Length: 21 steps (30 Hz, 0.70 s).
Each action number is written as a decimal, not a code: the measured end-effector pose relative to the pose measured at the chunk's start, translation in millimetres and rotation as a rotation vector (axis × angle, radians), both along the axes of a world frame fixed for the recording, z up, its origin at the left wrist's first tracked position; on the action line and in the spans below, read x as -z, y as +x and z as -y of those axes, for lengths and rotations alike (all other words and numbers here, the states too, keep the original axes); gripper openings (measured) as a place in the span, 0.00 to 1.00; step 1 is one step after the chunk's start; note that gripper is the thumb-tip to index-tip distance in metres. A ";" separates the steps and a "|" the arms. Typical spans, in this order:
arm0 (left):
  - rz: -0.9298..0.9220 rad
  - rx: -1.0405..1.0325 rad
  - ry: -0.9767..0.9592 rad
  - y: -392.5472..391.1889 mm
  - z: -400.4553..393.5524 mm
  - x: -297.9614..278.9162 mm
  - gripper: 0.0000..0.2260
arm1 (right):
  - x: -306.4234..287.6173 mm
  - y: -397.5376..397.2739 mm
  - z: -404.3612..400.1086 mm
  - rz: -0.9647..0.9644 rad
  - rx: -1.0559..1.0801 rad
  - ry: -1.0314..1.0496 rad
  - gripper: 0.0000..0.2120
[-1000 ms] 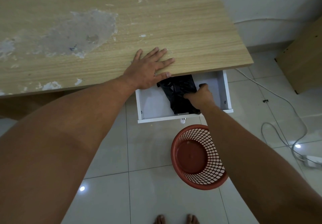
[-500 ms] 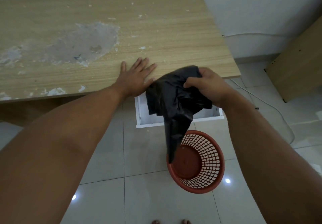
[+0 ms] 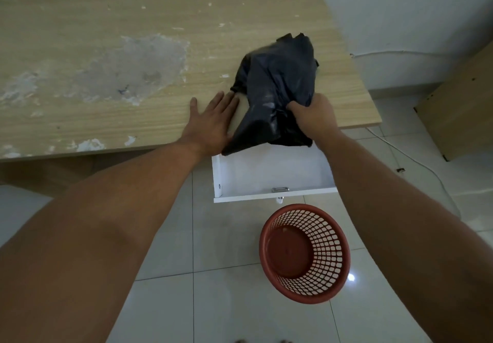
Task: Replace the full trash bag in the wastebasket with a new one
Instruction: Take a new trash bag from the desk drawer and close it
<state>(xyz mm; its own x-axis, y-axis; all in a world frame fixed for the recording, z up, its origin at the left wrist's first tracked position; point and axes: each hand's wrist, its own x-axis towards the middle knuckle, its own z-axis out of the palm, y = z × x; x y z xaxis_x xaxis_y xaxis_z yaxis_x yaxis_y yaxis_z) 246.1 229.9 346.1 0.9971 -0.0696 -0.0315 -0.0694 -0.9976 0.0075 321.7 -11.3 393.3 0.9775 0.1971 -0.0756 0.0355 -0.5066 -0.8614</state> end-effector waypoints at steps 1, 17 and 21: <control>-0.002 -0.009 -0.004 1.1 -0.5 0.1 0.35 | 8.0 7.3 -3.7 0.052 -0.001 -0.094 0.13; -0.025 -0.028 -0.003 0.6 6.3 -4.1 0.33 | 52.9 -87.5 33.5 0.258 0.315 0.382 0.10; -0.021 -0.029 0.025 0.1 7.2 -4.4 0.30 | 118.9 -153.6 44.1 -0.105 0.230 0.308 0.16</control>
<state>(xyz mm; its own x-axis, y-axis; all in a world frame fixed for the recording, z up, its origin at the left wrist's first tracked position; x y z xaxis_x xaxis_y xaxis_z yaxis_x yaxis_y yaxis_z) 246.2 222.7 350.5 0.9978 -0.0392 -0.0534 -0.0401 -0.9991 -0.0159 168.1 -55.4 274.4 0.9888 0.0029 -0.1494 -0.1455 -0.2084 -0.9672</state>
